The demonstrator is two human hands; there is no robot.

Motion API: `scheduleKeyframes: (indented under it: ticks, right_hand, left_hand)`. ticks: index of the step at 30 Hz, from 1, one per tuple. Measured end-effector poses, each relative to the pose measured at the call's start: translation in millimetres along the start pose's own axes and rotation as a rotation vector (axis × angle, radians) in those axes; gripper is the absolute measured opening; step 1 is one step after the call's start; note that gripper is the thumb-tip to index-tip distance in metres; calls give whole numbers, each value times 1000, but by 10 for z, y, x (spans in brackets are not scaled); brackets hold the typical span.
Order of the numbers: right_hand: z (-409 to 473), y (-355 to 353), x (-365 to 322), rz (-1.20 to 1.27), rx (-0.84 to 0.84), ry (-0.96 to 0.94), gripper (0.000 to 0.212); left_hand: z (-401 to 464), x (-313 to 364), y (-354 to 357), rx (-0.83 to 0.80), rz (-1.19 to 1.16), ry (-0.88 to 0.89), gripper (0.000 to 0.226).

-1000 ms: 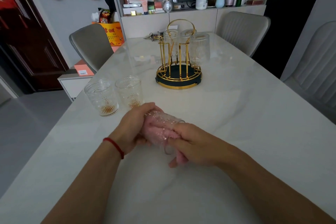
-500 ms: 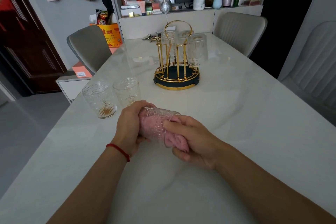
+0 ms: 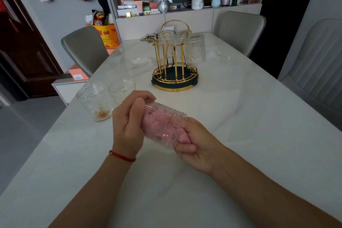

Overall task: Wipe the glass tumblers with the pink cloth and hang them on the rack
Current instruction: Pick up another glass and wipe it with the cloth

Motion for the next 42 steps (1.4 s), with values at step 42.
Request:
scheduleKeyframes:
  ticks: [42]
  right_hand:
    - [-121, -82, -253, -626, 139, -208, 33]
  left_hand:
    - [-205, -565, 158, -424, -337, -910, 55]
Point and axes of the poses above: each hand's wrist, its own z-axis towards the middle knuckle, its own y-axis out of the palm, x = y × z, the point moved 8 cm from there along z, towards the middle knuckle
